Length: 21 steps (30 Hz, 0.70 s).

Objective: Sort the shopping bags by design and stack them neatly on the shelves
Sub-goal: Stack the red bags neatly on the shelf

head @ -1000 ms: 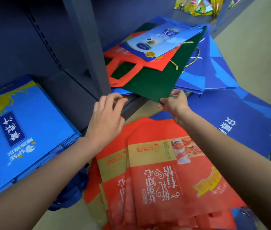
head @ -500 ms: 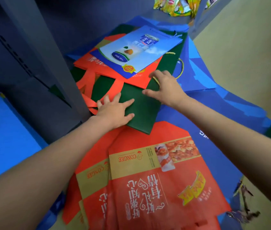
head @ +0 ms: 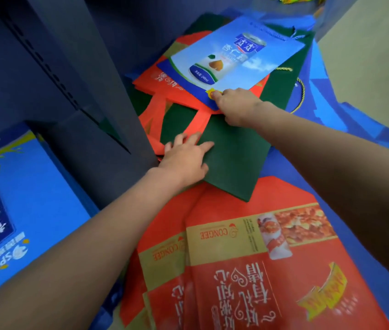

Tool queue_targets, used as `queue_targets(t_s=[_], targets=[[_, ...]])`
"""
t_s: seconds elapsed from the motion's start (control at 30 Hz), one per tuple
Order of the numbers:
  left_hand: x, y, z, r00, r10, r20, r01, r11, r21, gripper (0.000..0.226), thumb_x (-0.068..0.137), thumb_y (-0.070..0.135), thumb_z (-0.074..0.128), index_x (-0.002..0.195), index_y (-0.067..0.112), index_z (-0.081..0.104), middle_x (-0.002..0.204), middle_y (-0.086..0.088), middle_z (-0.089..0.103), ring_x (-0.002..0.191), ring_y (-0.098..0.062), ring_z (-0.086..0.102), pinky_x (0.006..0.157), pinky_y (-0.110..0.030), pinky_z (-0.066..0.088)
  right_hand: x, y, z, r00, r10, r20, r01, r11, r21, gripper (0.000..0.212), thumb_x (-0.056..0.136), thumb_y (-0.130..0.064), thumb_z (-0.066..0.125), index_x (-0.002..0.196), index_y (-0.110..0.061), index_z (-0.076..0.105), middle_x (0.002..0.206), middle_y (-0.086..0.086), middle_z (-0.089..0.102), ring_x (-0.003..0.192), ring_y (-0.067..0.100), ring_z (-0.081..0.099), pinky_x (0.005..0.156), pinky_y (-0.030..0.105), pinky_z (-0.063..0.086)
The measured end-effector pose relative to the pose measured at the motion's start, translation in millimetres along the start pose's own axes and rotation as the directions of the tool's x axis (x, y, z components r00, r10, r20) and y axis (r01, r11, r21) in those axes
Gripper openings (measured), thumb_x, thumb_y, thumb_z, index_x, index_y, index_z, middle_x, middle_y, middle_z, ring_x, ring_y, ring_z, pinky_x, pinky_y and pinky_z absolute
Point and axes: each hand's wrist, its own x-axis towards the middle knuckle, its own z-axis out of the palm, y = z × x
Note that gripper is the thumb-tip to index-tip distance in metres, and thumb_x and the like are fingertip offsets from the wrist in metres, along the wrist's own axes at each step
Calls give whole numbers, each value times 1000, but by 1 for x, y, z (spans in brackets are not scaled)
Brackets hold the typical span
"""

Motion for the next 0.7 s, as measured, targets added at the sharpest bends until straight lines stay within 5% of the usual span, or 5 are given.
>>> queue_targets(t_s=[0.2, 0.3, 0.43, 0.53, 0.7], targets=[[-27, 0, -11, 907, 28, -421, -124, 971, -204, 51, 88, 23, 42, 139, 17, 43, 148, -8, 34, 136, -24, 30, 114, -40, 15, -37, 32, -32, 1000, 5, -31, -5, 1000, 25, 49, 92, -1, 37, 139, -15, 40, 123, 26, 48, 112, 38, 50, 82, 34, 38], [-39, 0, -20, 876, 3, -482, -179, 931, -319, 63, 80, 26, 38, 142, 11, 37, 148, -12, 33, 135, -28, 33, 113, -39, 23, -76, 45, -45, 1000, -5, -19, 5, 999, -32, 50, 90, 0, 39, 138, -16, 41, 116, 26, 53, 106, 37, 52, 74, 32, 35], [-55, 14, -30, 896, 41, -441, -199, 927, -318, 69, 89, 29, 53, 149, 23, 20, 155, -10, 16, 142, -28, 18, 115, -42, 16, -145, 58, -56, 1000, -31, -7, 30, 999, -26, 56, 84, 4, 40, 134, -21, 46, 117, 19, 58, 104, 36, 54, 80, 37, 42], [-71, 28, -33, 910, 216, -354, -271, 956, -113, 73, 87, 43, 56, 148, 36, 16, 158, -1, 7, 145, -27, 5, 114, -46, 7, -212, 59, -61, 999, -36, 31, 32, 992, 125, 55, 82, 9, 41, 130, -16, 53, 119, 12, 62, 103, 33, 57, 83, 32, 42], [-100, 57, -9, 798, 600, -52, -590, 797, 132, 56, 88, 35, 52, 142, 27, 37, 146, 4, 39, 132, -19, 38, 106, -35, 32, -289, 60, -37, 931, -137, 339, -29, 896, 443, 43, 84, -4, 65, 126, -14, 58, 129, 0, 57, 121, 12, 50, 99, 20, 35]])
